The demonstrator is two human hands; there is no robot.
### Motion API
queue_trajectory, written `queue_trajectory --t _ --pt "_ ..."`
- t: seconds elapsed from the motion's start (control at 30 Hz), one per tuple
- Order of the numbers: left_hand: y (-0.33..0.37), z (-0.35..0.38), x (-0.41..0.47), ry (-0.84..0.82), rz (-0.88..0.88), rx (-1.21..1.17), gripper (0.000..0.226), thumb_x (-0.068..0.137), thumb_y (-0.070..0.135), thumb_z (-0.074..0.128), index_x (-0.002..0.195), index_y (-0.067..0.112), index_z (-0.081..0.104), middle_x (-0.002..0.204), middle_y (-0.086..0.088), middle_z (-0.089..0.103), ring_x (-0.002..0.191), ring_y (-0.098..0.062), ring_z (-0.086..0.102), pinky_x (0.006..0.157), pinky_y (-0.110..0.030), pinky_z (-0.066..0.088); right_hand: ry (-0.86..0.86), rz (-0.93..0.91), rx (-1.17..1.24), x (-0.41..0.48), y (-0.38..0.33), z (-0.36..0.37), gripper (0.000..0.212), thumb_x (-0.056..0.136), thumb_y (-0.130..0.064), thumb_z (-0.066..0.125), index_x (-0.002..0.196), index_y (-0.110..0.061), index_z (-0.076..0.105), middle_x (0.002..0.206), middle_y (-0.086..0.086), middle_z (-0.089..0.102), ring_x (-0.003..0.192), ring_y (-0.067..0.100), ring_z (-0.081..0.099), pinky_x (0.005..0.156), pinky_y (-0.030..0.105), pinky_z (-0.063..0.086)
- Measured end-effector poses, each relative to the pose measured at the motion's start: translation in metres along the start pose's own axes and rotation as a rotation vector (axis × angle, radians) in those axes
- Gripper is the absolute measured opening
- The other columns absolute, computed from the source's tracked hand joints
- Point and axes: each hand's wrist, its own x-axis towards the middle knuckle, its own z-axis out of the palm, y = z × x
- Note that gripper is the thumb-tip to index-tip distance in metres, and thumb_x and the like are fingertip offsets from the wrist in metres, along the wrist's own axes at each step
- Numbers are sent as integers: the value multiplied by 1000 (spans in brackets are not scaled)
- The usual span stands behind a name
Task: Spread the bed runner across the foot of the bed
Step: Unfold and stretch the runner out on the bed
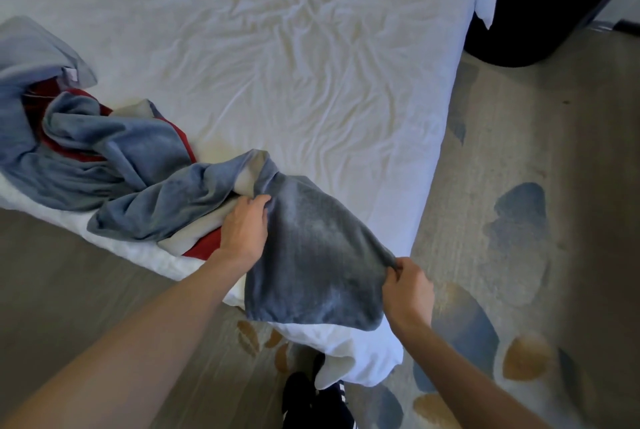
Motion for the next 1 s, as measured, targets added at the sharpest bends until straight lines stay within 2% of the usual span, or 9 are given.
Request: queue_trajectory --t 0.23,0.37,0.53,0.67,0.8,0.87,1.0 --pt "0 -8 -3 61 -36 -65 24 92 15 54 114 10 61 103 -13 63 92 -27 61 80 -33 47 -10 -52 -47 17 -19 -6 19 99 -16 43 103 -11 60 80 -2 55 69 17 53 63 27 43" --pt "-5 -14 -15 56 -102 -101 21 92 15 55 113 12 60 107 -9 64 95 -24 61 84 -34 51 -46 -108 -38 37 -33 -9 20 98 -16 42 106 -11 60 85 2 60 74 19 53 68 29 44" --pt "-3 -11 -33 69 -232 -68 28 95 19 50 121 13 58 111 -10 63 98 -27 63 87 -37 52 -136 -209 -40 69 -57 -6 23 99 -17 41 113 -13 59 100 7 66 79 17 51 76 31 45" --pt "16 4 -49 121 -370 -59 26 93 15 50 117 12 61 103 -14 63 92 -33 62 82 -42 50 -271 -341 -71 86 -58 -13 23 98 -18 42 115 -15 58 99 5 66 79 15 50 75 26 40" --pt "45 23 -69 150 -517 -101 15 92 16 48 98 12 62 86 -10 63 76 -29 61 69 -42 51 -412 -439 -112 104 -48 -32 24 96 -14 43 114 -19 59 97 5 68 85 23 59 75 29 44" --pt "59 31 -81 139 -594 -111 14 93 18 48 94 13 60 82 -8 60 70 -26 60 66 -40 51 -452 -465 -134 113 -43 -41 25 96 -12 44 113 -20 59 98 6 68 89 25 61 74 30 45" --pt "85 44 -101 157 -683 -209 14 93 17 49 91 11 62 86 -10 63 68 -23 59 66 -37 52 -499 -529 -179 127 -32 -56 25 96 -9 43 111 -19 61 95 6 68 77 19 55 66 26 42"
